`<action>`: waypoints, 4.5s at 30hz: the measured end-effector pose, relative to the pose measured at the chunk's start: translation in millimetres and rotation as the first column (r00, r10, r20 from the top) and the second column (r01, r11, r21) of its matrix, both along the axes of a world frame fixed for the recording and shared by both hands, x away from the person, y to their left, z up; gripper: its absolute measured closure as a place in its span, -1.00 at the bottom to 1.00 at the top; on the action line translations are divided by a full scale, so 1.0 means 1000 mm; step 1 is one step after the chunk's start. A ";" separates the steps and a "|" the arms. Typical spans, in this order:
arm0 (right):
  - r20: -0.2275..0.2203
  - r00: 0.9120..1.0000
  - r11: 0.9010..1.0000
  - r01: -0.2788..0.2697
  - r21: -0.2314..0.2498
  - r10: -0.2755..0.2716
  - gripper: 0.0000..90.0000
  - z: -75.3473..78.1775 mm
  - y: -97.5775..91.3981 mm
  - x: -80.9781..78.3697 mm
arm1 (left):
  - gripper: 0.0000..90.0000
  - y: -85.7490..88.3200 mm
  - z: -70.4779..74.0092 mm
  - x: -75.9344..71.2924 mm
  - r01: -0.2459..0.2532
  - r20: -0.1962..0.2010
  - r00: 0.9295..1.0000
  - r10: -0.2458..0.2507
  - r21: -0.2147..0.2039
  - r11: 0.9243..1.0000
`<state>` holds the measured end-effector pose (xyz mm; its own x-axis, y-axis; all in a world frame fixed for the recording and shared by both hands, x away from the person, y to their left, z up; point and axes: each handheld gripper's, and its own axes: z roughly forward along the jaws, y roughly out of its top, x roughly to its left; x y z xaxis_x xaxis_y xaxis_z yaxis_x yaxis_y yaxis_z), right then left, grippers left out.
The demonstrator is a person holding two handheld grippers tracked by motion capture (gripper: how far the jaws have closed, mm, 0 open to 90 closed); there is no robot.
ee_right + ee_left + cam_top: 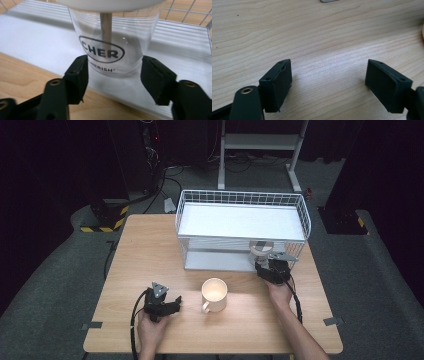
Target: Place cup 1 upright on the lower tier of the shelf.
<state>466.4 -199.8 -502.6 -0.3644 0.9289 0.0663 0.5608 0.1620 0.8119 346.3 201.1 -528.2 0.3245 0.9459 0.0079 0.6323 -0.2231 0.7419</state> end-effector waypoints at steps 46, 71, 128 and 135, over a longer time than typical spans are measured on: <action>-0.009 1.000 1.000 0.005 -0.017 -0.005 -0.22 0.008 0.008 0.032 | -0.52 0.000 0.000 0.000 0.000 0.000 1.000 0.000 0.000 1.000; 0.011 0.999 0.999 -0.043 0.029 0.043 -0.35 0.016 -0.021 0.000 | -0.52 0.000 0.000 0.000 0.000 0.000 1.000 0.000 -0.001 1.000; 0.075 0.992 0.993 -0.103 0.060 0.098 -0.37 0.014 -0.059 -0.085 | -0.52 0.000 0.000 0.000 0.000 0.000 1.000 0.000 -0.001 1.000; 0.065 0.992 0.994 -0.108 0.027 0.106 -0.37 0.007 -0.059 -0.091 | -0.52 0.000 0.000 0.000 -0.001 0.000 1.000 0.001 -0.001 1.000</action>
